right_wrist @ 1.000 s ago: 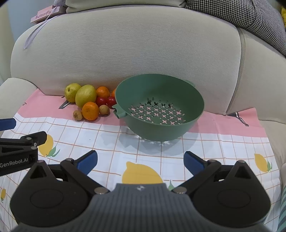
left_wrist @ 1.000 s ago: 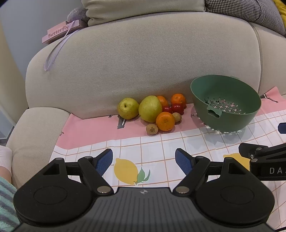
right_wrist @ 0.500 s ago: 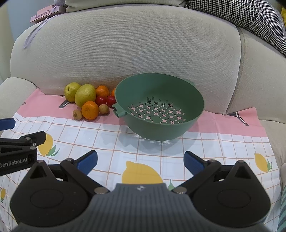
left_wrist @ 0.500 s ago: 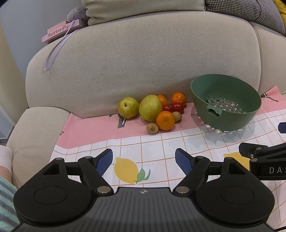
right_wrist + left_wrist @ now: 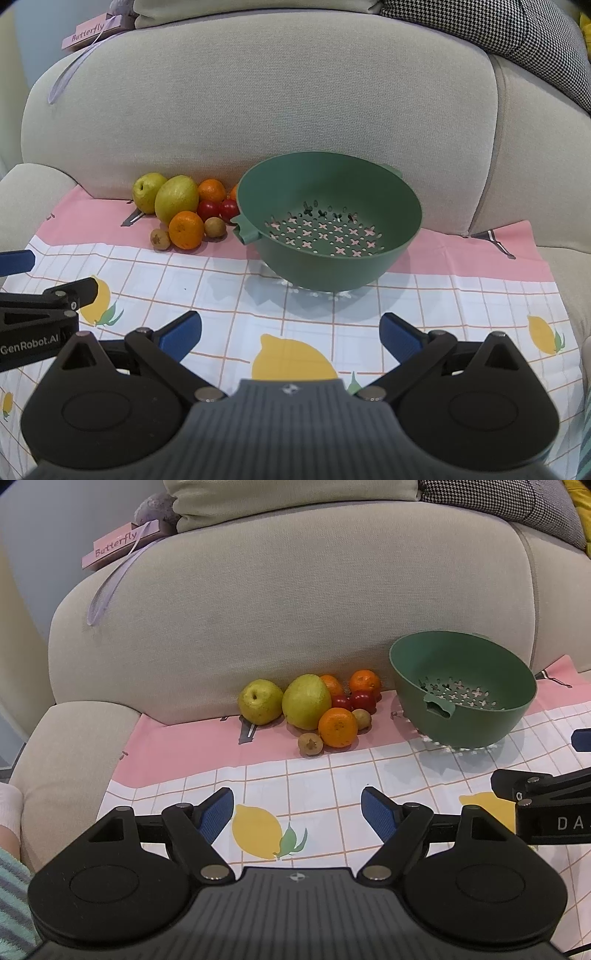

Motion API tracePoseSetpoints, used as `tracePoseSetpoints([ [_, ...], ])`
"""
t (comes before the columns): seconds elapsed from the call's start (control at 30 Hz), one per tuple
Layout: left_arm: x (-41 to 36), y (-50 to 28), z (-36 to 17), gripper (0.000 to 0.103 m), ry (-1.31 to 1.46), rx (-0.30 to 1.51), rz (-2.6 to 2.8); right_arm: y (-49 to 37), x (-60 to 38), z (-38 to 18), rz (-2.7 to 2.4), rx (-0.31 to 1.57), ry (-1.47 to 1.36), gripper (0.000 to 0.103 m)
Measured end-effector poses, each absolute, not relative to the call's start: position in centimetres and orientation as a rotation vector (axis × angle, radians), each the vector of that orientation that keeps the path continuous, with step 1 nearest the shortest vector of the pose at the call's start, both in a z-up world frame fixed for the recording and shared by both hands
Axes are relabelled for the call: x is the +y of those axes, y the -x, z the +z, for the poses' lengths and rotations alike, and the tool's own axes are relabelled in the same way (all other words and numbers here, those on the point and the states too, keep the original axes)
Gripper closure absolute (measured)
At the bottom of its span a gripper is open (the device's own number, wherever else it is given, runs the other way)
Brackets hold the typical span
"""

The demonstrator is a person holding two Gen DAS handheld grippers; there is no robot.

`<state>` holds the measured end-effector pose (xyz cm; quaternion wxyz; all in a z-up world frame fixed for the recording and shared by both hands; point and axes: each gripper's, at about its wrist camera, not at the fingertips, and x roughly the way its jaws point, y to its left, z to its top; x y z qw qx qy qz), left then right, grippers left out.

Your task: Organize fruits

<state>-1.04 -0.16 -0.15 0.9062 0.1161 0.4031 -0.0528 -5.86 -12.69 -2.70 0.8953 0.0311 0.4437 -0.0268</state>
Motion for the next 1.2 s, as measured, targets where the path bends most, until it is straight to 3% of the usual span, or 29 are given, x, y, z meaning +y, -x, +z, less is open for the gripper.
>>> tracePoseSetpoints([
  [0.1,-0.3,0.9,-0.1,0.015,-0.232,0.827,-0.125,6.0,-13.1,-2.7,-0.043,0.904,-0.097,0.015],
  [0.23,-0.3,0.8,0.0,0.018,-0.202,0.805,-0.155,5.9,-14.1,-2.5,-0.063,0.870,-0.138,0.020],
  [0.4,-0.5,0.3,-0.2,0.035,-0.191,0.805,-0.175,5.5,-16.2,-2.4,-0.096,0.824,-0.254,0.028],
  [0.47,-0.6,0.0,-0.4,0.037,-0.191,0.806,-0.176,5.1,-17.0,-2.4,-0.111,0.816,-0.312,0.030],
  [0.67,-0.3,-0.8,-0.5,0.038,-0.166,0.802,-0.171,2.2,-19.7,-3.3,-0.207,0.874,-0.446,0.048],
  [0.83,-0.3,-1.5,-0.8,0.038,-0.140,0.804,-0.174,-0.3,-21.2,-4.8,-0.281,0.930,-0.492,0.052],
  [1.2,-0.3,-1.6,-1.2,0.037,-0.158,0.821,-0.155,-2.1,-22.8,-7.1,-0.366,0.971,-0.496,0.088],
])
